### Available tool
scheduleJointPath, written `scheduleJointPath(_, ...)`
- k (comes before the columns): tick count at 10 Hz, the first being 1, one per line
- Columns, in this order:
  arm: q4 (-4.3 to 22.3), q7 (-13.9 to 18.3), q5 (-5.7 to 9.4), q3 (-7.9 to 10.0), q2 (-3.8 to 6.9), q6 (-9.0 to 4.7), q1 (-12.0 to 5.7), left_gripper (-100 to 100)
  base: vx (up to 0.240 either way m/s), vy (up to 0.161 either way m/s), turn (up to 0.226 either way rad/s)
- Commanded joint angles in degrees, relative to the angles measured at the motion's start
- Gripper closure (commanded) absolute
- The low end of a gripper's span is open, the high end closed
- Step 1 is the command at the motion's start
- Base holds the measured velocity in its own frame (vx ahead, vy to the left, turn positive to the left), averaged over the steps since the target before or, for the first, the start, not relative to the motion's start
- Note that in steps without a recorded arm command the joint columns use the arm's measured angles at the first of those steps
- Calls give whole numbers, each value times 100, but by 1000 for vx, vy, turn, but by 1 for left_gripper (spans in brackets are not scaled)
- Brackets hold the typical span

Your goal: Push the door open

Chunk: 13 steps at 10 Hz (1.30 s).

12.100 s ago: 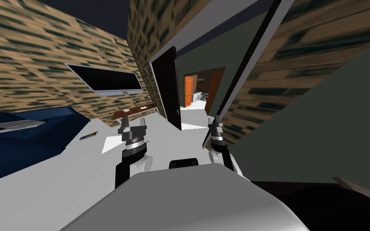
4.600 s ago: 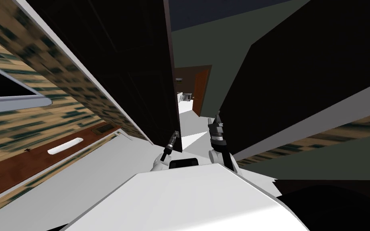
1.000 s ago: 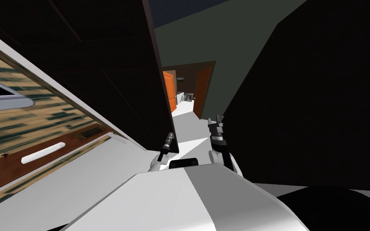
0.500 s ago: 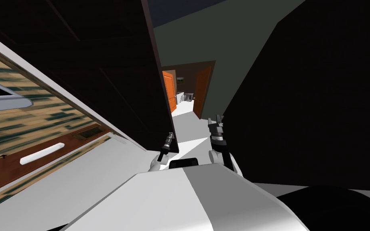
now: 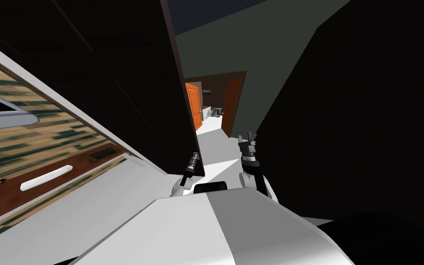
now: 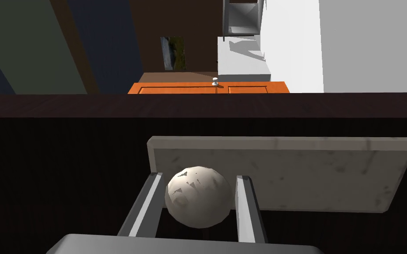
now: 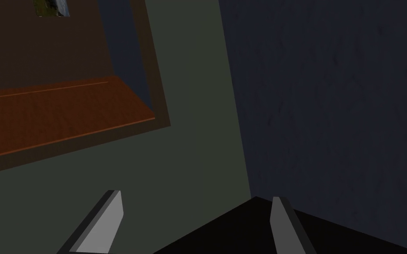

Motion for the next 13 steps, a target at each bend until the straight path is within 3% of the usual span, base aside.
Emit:
scheduleJointPath(1,-125,-33,40,86,60,56,9,100,135,-57,18)
scheduleJointPath(8,-79,-167,243,475,166,67,-16,100,181,-72,39)
scheduleJointPath(10,-79,-167,243,475,166,67,-16,100,88,-32,38)
scheduleJointPath(11,-67,-206,301,585,182,70,-23,100,94,-57,44)
scheduleJointPath(13,-62,-218,320,622,188,71,-26,100,126,-70,64)
